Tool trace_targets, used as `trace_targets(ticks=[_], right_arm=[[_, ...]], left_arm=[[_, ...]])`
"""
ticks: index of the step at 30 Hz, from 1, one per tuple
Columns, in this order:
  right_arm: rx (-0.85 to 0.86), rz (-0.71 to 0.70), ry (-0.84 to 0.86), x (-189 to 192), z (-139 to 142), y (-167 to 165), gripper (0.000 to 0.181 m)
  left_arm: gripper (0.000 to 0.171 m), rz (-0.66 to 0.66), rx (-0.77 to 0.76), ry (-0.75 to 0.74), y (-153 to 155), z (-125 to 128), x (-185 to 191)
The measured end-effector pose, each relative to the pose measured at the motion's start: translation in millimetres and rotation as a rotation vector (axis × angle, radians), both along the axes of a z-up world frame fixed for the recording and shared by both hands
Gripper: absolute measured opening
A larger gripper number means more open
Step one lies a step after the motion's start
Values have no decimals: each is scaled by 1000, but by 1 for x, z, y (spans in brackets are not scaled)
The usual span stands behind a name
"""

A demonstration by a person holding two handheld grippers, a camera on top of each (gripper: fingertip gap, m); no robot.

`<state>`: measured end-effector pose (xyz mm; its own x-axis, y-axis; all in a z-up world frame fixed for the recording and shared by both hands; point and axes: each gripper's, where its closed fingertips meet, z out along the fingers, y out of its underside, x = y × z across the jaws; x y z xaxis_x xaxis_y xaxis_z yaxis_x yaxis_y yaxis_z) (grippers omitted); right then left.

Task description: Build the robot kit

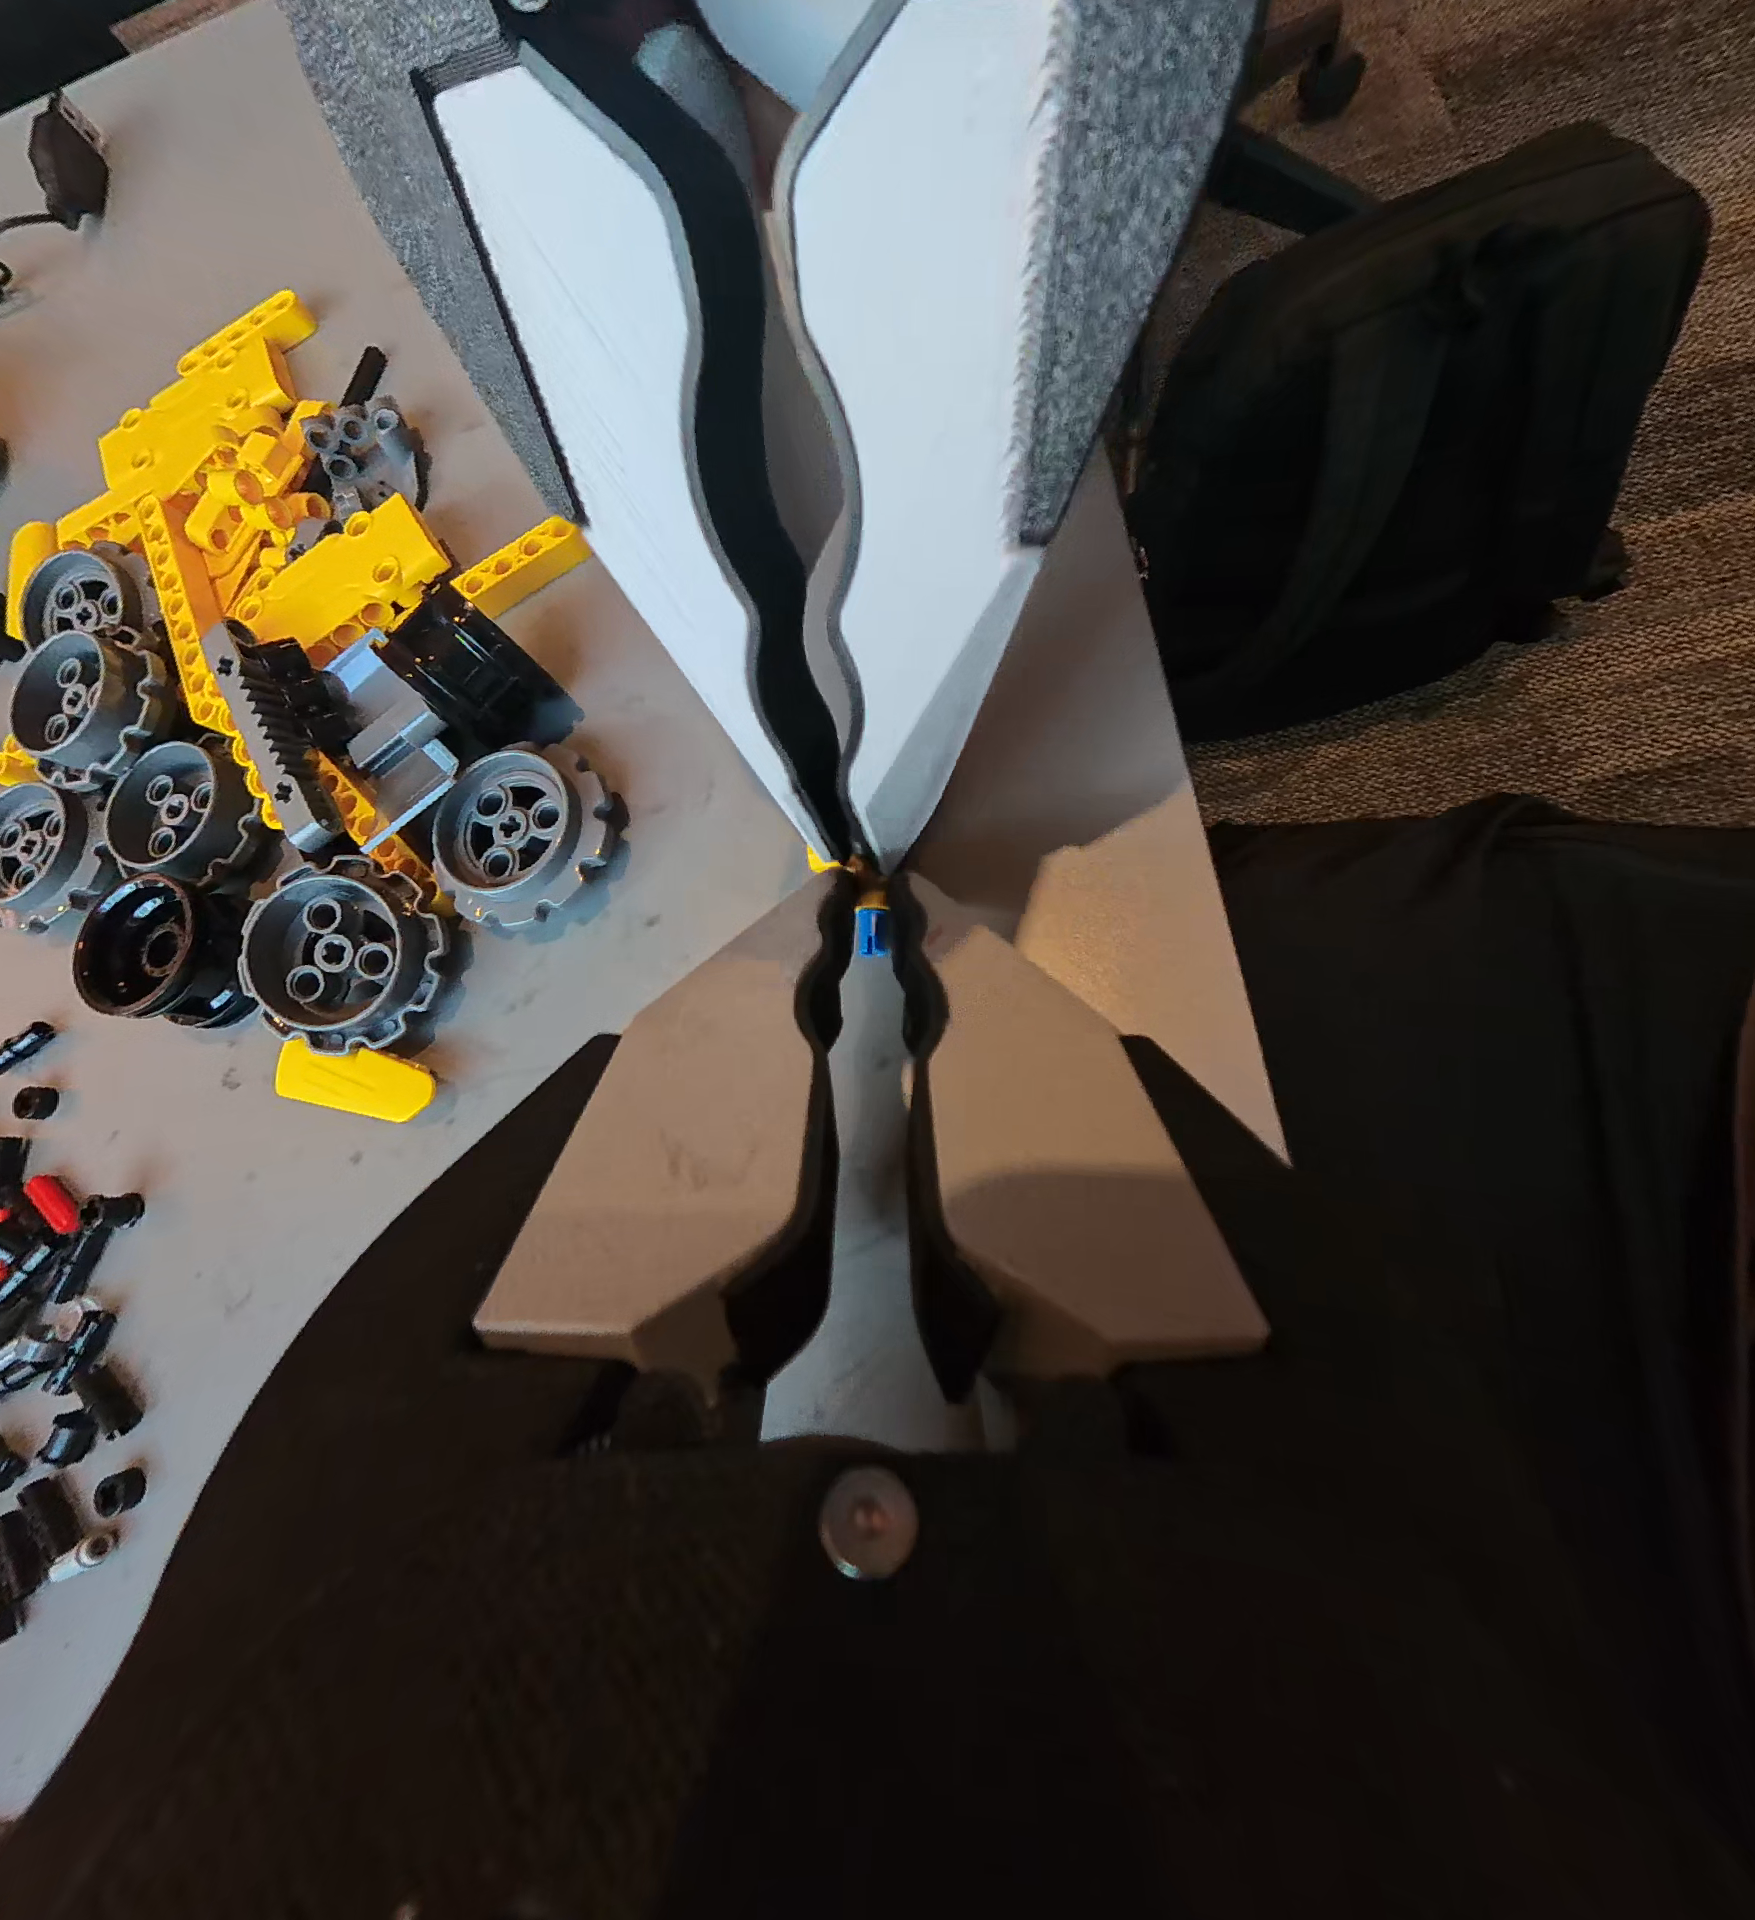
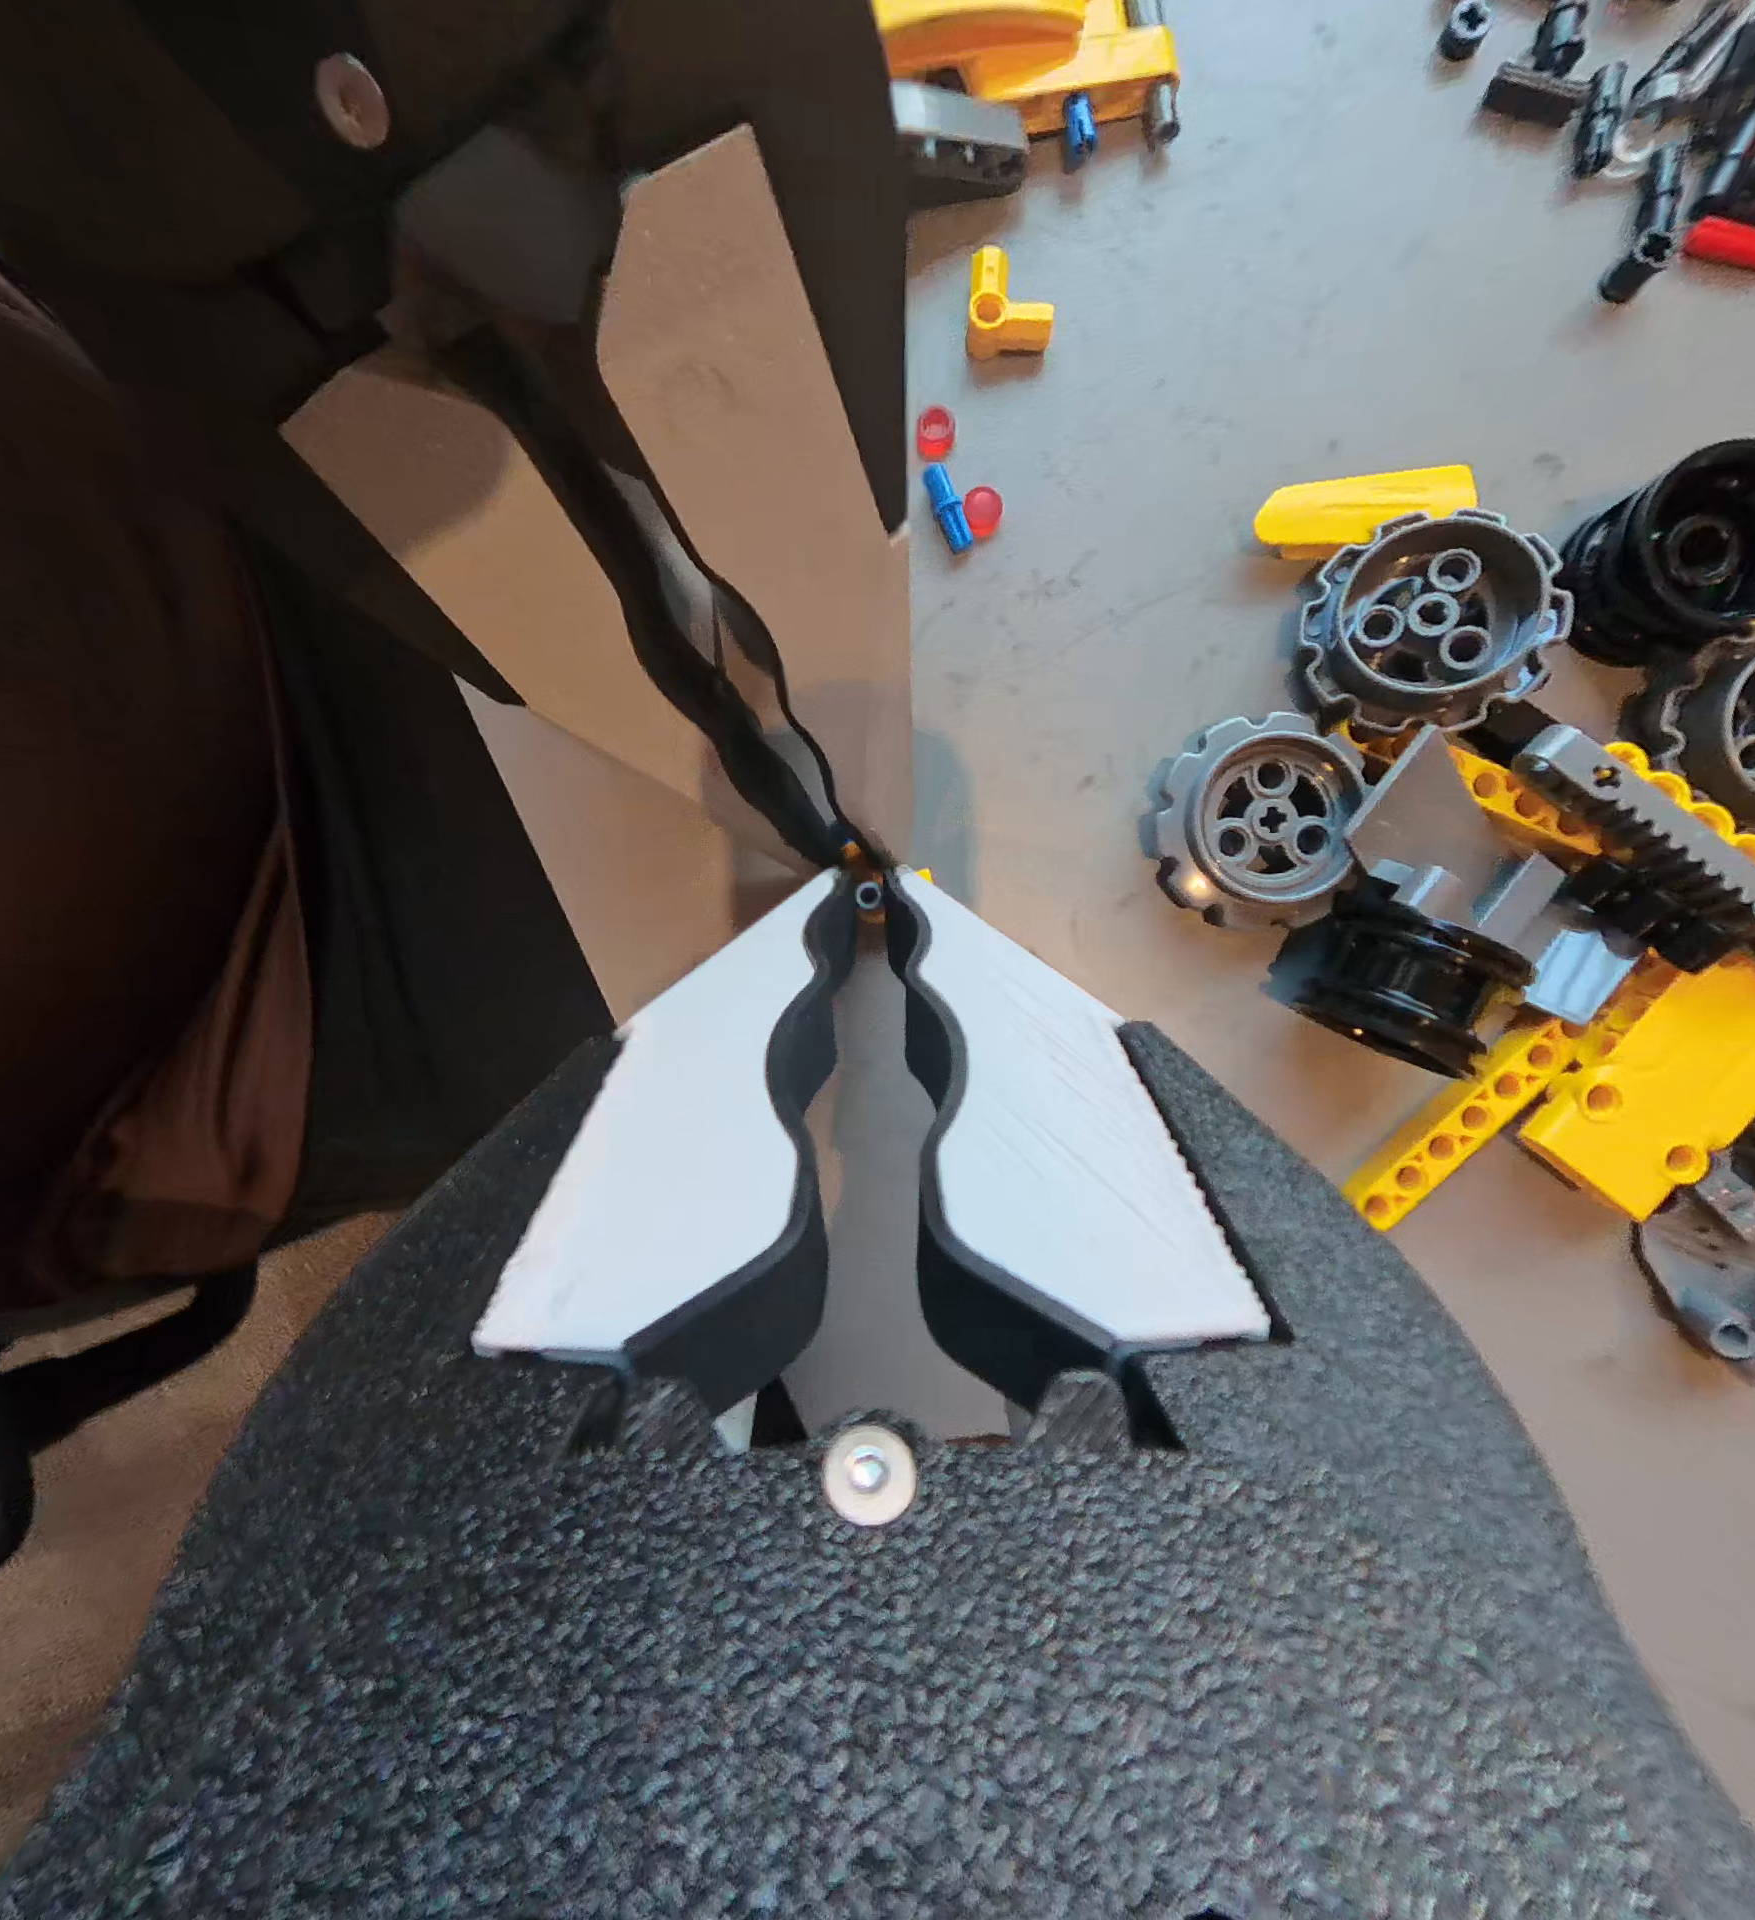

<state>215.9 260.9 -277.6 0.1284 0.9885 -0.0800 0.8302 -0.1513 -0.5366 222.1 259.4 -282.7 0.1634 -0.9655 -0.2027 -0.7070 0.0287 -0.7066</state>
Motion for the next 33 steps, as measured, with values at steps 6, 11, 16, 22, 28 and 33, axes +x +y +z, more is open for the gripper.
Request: trace_targets(ticks=[6,11,16,22,28,33], right_arm=[[-69,-101,203,1,22,7,1],[-54,-107,177,6,16,4,0],[-30,-74,129,2,4,1,0],[40,-20,66,2,1,1,0],[-16,-88,134,2,2,4,0],[-136,-239,446,5,41,10,0]], left_arm=[[4,0,-2,-1,0,0,0],[4,0,-2,-1,0,0,0],[4,3,-3,0,0,0,1],[3,5,-9,0,0,0,1],[3,6,-6,1,1,0,1],[3,17,12,9,0,0,1]])
